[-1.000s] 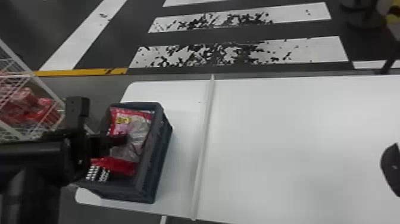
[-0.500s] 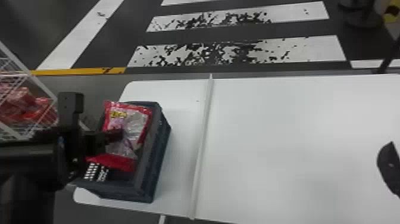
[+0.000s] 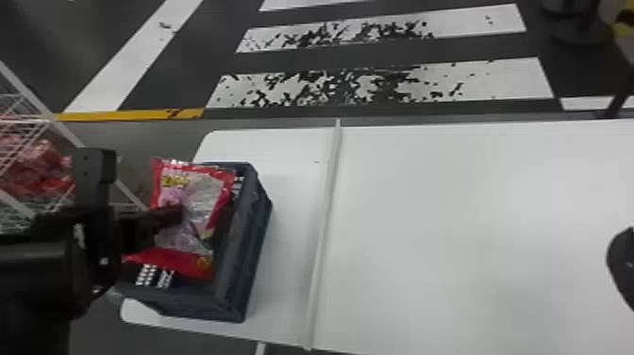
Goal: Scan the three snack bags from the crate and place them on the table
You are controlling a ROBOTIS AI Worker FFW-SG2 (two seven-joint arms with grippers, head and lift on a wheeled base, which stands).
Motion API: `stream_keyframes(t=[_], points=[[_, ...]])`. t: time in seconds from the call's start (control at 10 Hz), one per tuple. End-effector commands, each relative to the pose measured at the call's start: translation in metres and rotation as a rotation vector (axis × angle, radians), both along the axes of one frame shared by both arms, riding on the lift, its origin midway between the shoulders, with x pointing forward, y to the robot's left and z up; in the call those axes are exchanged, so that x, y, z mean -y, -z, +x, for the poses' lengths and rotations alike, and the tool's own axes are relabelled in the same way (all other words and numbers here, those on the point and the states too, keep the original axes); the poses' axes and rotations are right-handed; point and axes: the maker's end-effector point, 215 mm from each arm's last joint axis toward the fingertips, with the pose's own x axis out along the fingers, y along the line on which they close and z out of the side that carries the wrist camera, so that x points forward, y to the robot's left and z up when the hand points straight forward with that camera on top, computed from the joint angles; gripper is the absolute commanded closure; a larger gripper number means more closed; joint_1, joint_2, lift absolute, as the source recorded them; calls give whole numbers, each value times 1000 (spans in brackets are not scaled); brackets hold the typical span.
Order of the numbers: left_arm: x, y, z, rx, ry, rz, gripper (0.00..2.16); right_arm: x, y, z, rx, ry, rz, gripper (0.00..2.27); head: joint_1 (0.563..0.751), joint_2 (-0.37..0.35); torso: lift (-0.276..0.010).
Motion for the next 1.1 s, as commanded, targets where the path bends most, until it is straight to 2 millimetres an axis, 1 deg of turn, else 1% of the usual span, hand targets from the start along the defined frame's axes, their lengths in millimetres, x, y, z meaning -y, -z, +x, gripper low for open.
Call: stream_keyframes(t=[0.0, 0.2, 0.4, 0.5, 0.6, 0.7, 0.8, 0.9, 1.0], points=[[2, -8, -1, 18, 0, -2, 2047, 1, -2, -1, 4, 0, -1, 144, 695, 246, -62], [11, -25, 2, 62, 13, -14, 2047, 4, -5, -2, 11, 7, 4, 144, 695, 242, -62], [21, -45, 6, 102, 34, -9, 2047, 9, -8, -2, 15, 17, 9, 144, 695, 219, -62], [23, -52, 3, 105, 30, -10, 2047, 13, -10, -1, 19, 24, 8, 144, 695, 214, -62], [26, -65, 3, 133, 38, -25, 2047, 14, -13, -1, 25, 24, 7, 144, 695, 203, -62], [32, -69, 0, 148, 39, -76, 2047, 14, -14, 1, 27, 25, 6, 144, 695, 195, -62], [49, -76, 1, 175, 57, -141, 2047, 17, -16, 4, 27, 28, 3, 144, 695, 186, -62], [76, -75, -1, 163, 83, -228, 2047, 20, -15, 8, 21, 33, 9, 144, 695, 178, -62], [104, -68, -5, 127, 120, -300, 2047, 20, -18, 12, 29, 32, 9, 144, 695, 148, -62]])
